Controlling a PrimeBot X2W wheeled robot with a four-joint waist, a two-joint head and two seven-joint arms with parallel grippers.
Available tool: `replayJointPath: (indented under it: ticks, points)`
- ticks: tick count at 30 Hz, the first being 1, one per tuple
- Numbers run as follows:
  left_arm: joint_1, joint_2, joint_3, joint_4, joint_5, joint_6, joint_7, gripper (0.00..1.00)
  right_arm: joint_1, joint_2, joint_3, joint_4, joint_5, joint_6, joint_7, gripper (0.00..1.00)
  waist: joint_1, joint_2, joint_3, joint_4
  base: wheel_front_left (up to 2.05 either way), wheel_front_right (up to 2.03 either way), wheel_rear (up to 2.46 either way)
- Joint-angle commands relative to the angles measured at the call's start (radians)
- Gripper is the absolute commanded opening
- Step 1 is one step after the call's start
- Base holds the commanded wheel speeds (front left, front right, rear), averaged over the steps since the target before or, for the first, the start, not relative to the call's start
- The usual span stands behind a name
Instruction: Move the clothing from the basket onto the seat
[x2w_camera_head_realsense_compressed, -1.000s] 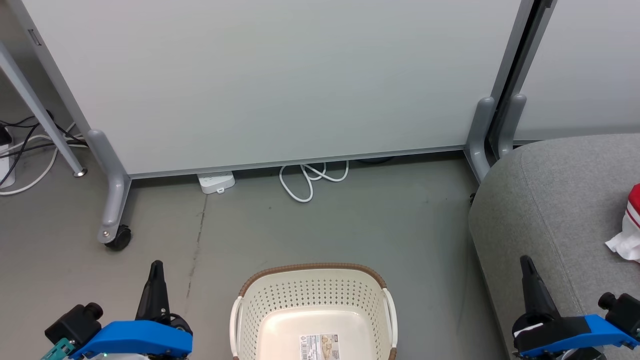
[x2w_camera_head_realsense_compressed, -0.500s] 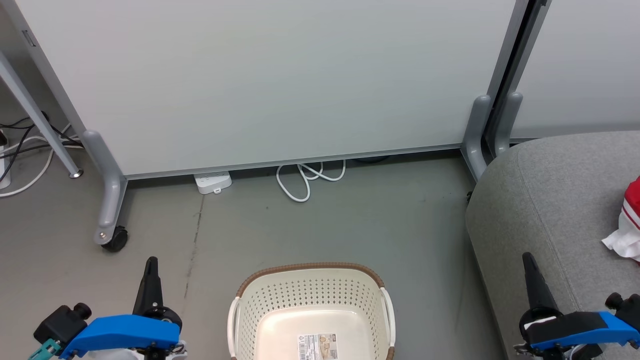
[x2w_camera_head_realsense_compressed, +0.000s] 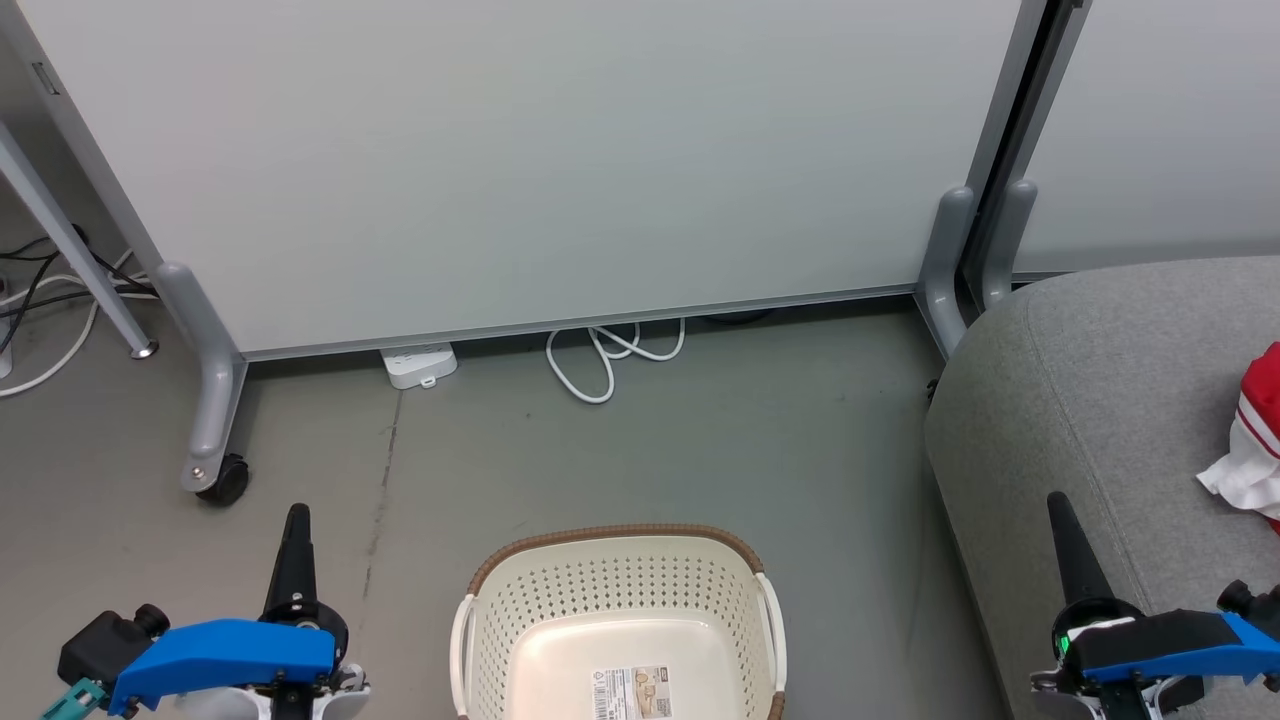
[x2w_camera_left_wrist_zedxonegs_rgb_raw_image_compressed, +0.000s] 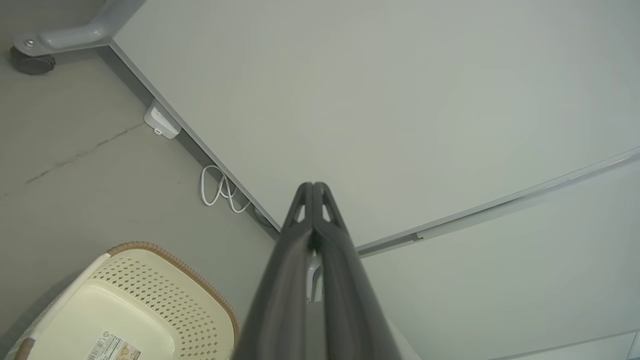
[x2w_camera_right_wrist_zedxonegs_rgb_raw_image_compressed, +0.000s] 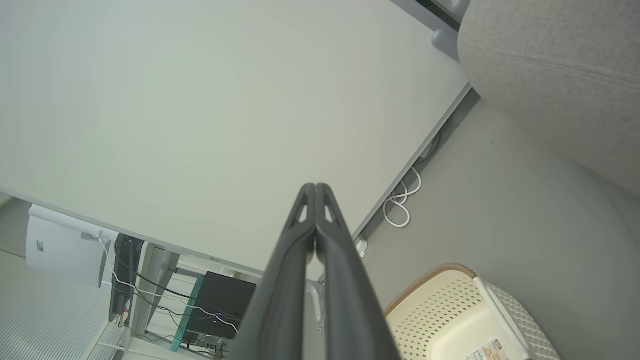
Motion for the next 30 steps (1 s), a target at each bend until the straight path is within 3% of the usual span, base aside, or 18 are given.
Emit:
replayJointPath:
  ticks: [1,30]
  points:
    - [-0.024,0.001,0.009,-0.011,-0.031,-0.009,0.008,0.0,-0.026,-0.005,-0.004,-0.013,0.033,0.0,0.007,0.0,0.0,0.0,0.0,-0.001,0.0,0.0,0.0]
    - [-0.042,0.001,0.04,-0.015,-0.3,-0.013,0.075,0.0,-0.045,-0.006,-0.017,-0.018,0.299,0.0,0.075,0.0,0.0,0.0,0.004,-0.02,0.0,0.0,0.0]
